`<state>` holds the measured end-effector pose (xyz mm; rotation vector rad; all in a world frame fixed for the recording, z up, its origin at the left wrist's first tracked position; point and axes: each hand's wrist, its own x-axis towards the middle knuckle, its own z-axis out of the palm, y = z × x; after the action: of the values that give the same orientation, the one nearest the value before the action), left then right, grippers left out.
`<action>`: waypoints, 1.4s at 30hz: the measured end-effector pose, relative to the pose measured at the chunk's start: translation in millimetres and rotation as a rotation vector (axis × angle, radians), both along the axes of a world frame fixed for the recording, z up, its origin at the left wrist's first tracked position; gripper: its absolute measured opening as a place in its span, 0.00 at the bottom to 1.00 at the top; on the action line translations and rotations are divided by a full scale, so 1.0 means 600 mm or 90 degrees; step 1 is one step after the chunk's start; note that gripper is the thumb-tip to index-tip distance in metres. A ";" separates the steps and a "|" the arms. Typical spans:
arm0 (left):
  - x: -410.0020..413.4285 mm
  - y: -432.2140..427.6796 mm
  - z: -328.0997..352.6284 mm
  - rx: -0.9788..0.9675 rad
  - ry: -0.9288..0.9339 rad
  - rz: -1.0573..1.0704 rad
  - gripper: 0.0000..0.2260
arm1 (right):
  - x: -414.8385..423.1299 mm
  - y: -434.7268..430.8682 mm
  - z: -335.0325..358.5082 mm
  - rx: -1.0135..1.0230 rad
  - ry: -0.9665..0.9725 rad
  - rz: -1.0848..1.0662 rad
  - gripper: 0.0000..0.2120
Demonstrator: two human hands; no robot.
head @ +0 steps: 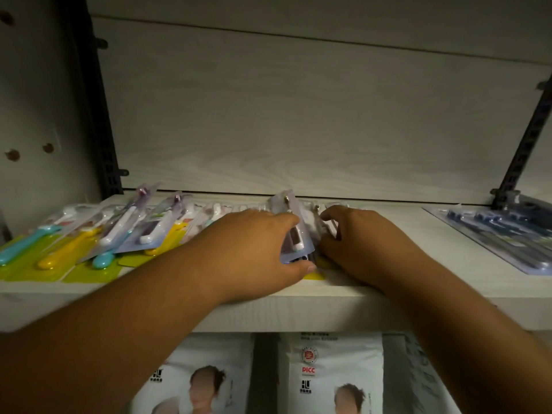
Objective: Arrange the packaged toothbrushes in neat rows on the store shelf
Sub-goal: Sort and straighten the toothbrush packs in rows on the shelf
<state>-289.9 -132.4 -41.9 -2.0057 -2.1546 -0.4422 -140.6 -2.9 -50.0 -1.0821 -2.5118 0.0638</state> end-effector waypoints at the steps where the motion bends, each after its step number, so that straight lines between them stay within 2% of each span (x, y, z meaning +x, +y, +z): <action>1: 0.001 0.001 0.000 0.011 0.007 0.011 0.25 | 0.001 0.001 0.001 -0.013 0.011 -0.004 0.21; 6: 0.010 0.000 -0.001 0.055 0.029 0.022 0.17 | 0.007 0.013 -0.004 -0.065 0.052 -0.009 0.20; 9: 0.015 0.004 0.007 0.139 0.089 0.045 0.12 | 0.015 0.018 0.003 -0.087 0.139 0.009 0.14; 11: 0.008 0.009 0.022 0.187 0.067 0.104 0.13 | 0.023 0.020 0.010 -0.118 0.291 0.018 0.13; 14: -0.020 0.007 0.040 0.267 0.010 0.168 0.13 | 0.039 0.018 0.017 -0.171 0.563 0.018 0.15; 16: -0.035 0.002 0.042 0.360 -0.011 0.166 0.10 | 0.047 0.015 0.023 -0.198 0.675 0.029 0.15; 19: -0.026 -0.005 0.047 0.521 -0.032 0.098 0.07 | 0.049 0.013 0.034 -0.249 0.706 0.060 0.15; 22: 0.005 -0.009 0.051 0.594 0.013 0.005 0.06 | 0.035 0.010 0.049 -0.384 0.615 0.146 0.16; 25: 0.028 0.004 0.047 0.554 0.053 -0.103 0.07 | 0.019 0.016 0.075 -0.570 0.593 0.283 0.21; 27: 0.033 0.019 0.041 0.507 0.074 -0.178 0.07 | 0.015 0.029 0.090 -0.610 0.617 0.315 0.15; 30: 0.028 0.037 0.030 0.425 0.018 -0.181 0.10 | 0.024 0.059 0.101 -0.547 0.624 0.289 0.08; 34: 0.021 0.048 0.025 0.288 -0.180 -0.016 0.17 | 0.054 0.101 0.089 -0.403 0.665 0.168 0.04; 36: 0.032 0.058 0.025 0.127 -0.129 0.048 0.22 | 0.064 0.124 0.079 -0.397 0.730 0.068 0.06; 38: 0.054 0.070 0.021 -0.020 -0.011 0.050 0.29 | 0.068 0.136 0.077 -0.372 0.771 0.011 0.08; 40: 0.071 0.086 0.015 -0.087 0.080 0.037 0.33 | 0.071 0.140 0.077 -0.345 0.771 0.010 0.07; 42: 0.081 0.099 0.010 -0.105 0.130 0.033 0.35 | 0.073 0.133 0.073 -0.337 0.721 0.017 0.08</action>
<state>-241.2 -73.3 -36.1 -1.9722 -2.1720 -0.0495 -97.0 77.2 -6.1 -0.8081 -1.4748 1.0667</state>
